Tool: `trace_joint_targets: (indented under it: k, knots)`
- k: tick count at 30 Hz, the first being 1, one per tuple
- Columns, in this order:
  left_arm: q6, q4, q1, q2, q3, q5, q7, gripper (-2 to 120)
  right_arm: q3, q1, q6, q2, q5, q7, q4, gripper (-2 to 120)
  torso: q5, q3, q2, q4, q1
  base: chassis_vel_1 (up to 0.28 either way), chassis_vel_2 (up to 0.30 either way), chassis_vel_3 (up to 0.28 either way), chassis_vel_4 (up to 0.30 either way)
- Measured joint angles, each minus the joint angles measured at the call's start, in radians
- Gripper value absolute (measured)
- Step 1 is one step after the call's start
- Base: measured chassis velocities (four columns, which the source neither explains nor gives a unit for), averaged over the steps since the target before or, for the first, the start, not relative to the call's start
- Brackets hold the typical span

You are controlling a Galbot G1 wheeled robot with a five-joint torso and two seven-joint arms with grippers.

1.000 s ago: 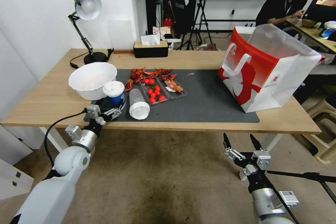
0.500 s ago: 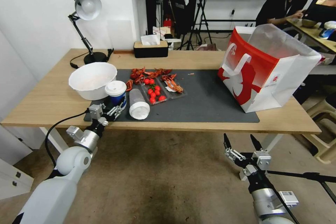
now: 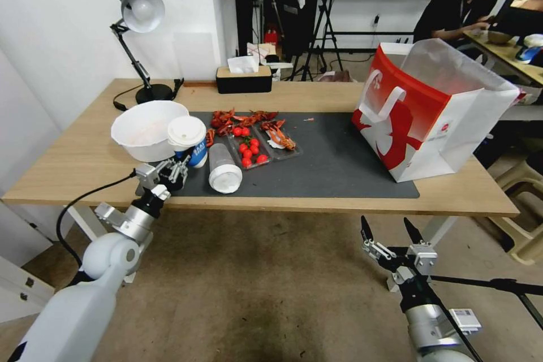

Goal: Pick up the trash from the table and place it into the takeout bag.

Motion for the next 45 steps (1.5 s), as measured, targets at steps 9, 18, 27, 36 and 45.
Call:
trace_joint_targets:
  k: [9,18,27,36,45]
  knots:
    - [0.026,0.015,-0.153,0.079,0.074,-0.051,0.04,0,0.007,-0.011,0.0,0.01,-0.002,0.0,0.019,100,-0.0005,0.0,0.0,-0.0001,0.0,0.0,0.0,0.0,0.0]
    - [0.077,0.044,-0.334,0.116,0.206,-0.095,0.077,0,0.011,-0.02,0.0,0.029,-0.017,0.0,0.036,100,0.0001,0.0,0.0,0.0,0.0,0.0,0.0,0.0,0.0]
    - [0.131,0.109,-0.613,0.055,0.448,-0.113,0.087,0,0.004,-0.033,-0.004,0.062,-0.05,0.0,0.053,100,0.0004,0.0,0.0,-0.0002,0.0,0.0,0.0,0.0,0.0]
    - [0.154,0.27,-0.881,-0.139,0.638,-0.119,0.131,0,0.008,-0.042,-0.006,0.098,-0.069,0.0,0.072,100,0.0001,0.0,0.0,-0.0003,0.0,0.0,0.0,0.0,0.0]
    - [0.158,0.414,-1.022,-0.267,0.731,-0.127,0.163,0,0.008,-0.046,-0.005,0.129,-0.082,-0.002,0.087,100,0.0,0.0,0.0,0.0,0.0,0.0,0.0,0.0,0.0]
